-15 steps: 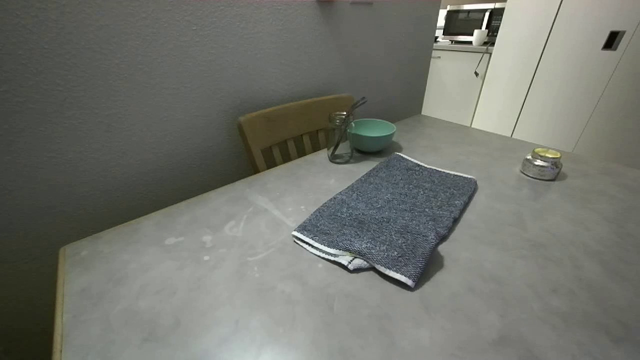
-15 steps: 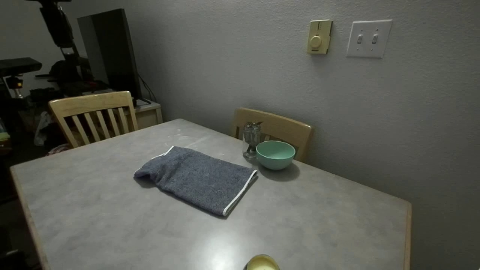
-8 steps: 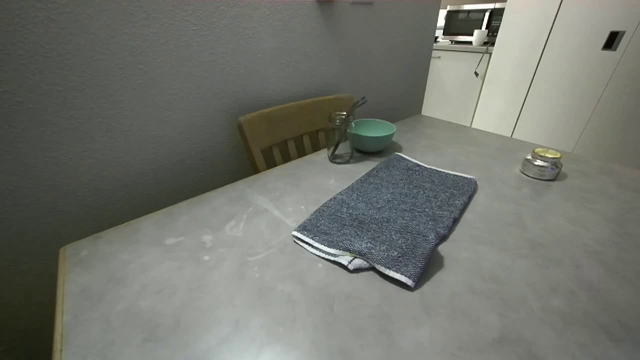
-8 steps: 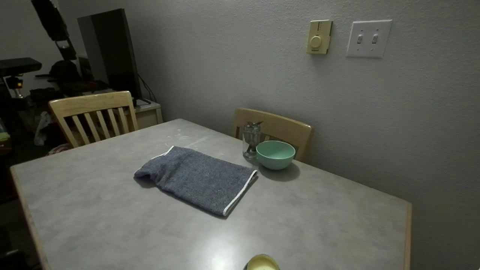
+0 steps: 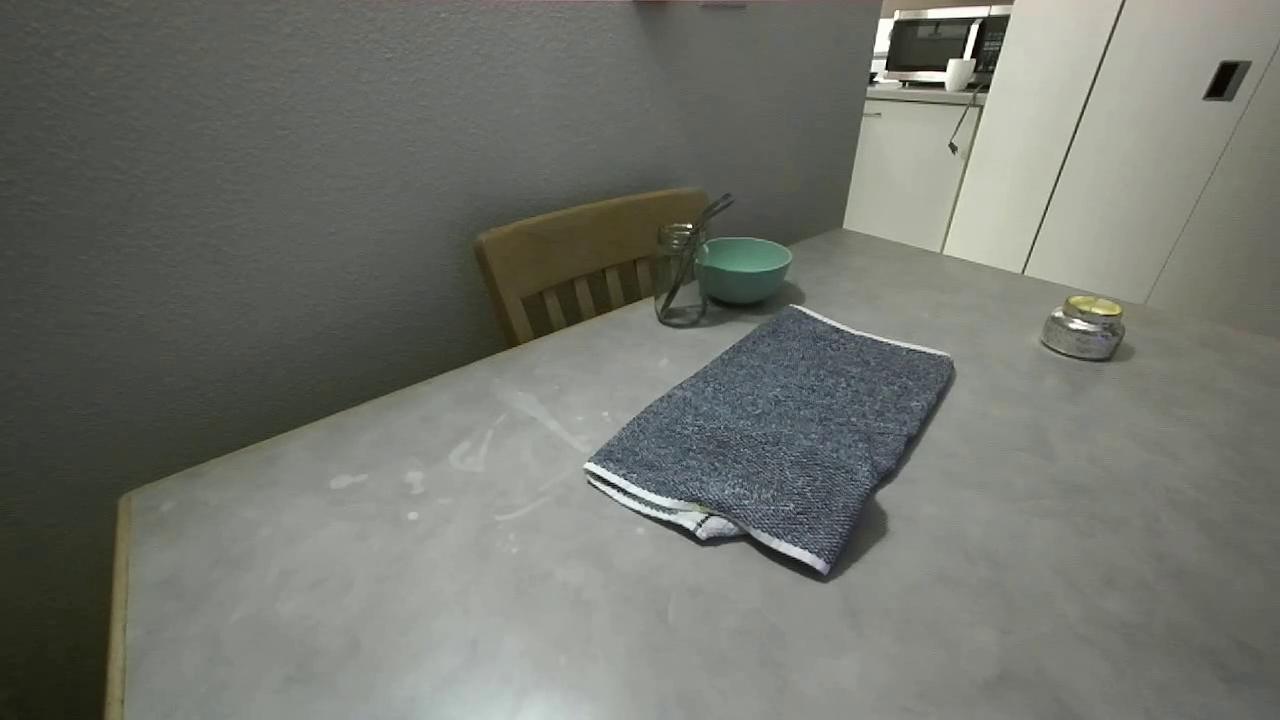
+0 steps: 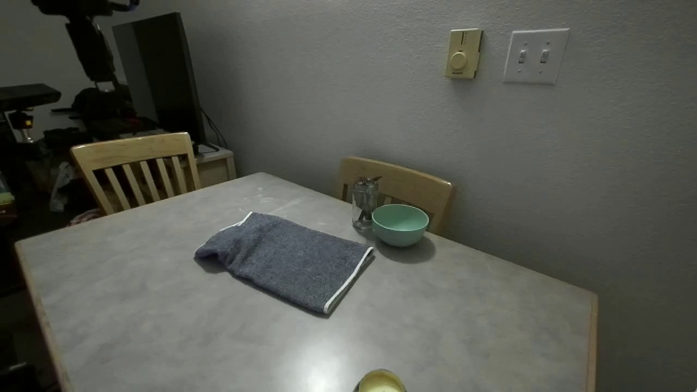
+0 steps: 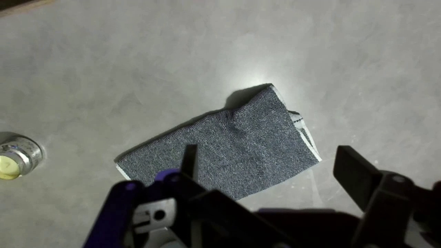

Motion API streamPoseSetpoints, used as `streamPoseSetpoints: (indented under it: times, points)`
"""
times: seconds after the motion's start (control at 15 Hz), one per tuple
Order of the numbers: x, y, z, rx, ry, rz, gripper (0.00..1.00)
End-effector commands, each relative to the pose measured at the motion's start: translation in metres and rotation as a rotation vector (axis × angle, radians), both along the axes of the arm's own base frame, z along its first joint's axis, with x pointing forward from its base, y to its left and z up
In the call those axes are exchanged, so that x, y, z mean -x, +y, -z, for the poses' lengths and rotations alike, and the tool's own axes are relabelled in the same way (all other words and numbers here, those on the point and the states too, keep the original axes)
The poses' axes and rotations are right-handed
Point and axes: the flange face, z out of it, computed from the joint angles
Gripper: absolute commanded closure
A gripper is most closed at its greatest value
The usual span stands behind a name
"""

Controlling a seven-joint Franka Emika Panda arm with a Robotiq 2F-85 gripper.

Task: Fold the towel in half from right to left

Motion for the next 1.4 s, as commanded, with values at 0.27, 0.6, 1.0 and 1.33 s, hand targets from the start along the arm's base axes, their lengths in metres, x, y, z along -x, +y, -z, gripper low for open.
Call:
streamPoseSetpoints:
  times: [0.27, 0.6, 1.0, 1.33]
  points:
    - [-0.017, -0.038, 0.037, -0.042, 0.052, -0.022, 0.0]
    - [-0.015, -0.032, 0.032, -0.037, 0.04, -0.029, 0.0]
    - [-0.028, -0.064, 0.064, 0.095, -0.011, -0.045, 0.0]
    - [-0.042, -0.118, 0.097, 0.081, -0.06, -0.011, 0.0]
